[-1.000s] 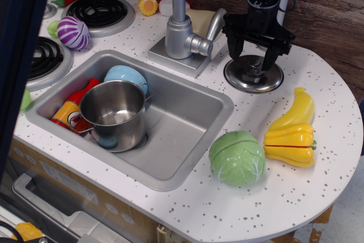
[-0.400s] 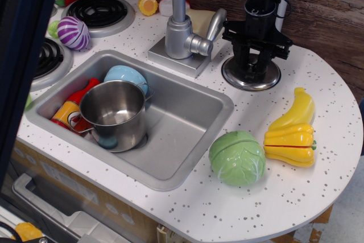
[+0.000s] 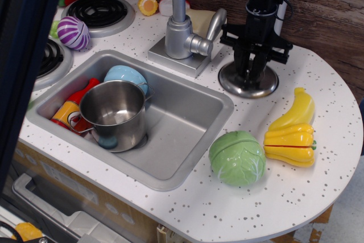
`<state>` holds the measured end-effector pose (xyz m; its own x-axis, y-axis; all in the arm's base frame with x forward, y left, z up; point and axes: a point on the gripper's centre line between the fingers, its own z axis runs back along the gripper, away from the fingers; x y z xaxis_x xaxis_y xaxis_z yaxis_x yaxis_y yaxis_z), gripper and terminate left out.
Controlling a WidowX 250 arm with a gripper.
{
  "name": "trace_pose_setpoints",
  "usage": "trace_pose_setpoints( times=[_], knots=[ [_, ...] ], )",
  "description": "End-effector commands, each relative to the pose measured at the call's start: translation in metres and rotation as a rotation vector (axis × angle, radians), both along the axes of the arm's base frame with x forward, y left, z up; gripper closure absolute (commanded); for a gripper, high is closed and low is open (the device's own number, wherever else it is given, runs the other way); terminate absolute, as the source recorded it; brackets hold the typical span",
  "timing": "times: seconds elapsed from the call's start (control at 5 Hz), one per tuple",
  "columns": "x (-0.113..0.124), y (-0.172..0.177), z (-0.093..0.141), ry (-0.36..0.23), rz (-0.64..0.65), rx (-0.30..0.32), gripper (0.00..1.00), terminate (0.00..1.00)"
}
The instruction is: Put lid on pot or pan
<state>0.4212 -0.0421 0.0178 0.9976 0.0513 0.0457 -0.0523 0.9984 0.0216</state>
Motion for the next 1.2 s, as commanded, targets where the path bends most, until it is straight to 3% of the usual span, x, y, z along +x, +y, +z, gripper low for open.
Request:
trace_pose_setpoints(
  times=[0.0,0.2,0.4,0.6,0.8,1.0],
  knots=[
    [-0.028,0.001,0.082,-0.050,0.129,0.072,1.00,0.00],
    [-0.066,0.032,0.097,-0.062,0.183,0.175,1.00,0.00],
    [-0.095,0.079,0.089,-0.093,0.187,0.245,1.00,0.00],
    [-0.106,0.117,0.076,-0.091,0.186,0.234,1.00,0.00],
    [-0.119,0.133,0.068,-0.079,0.195,0.222,1.00,0.00],
    [-0.130,0.138,0.042,-0.067,0.220,0.160,1.00,0.00]
  ],
)
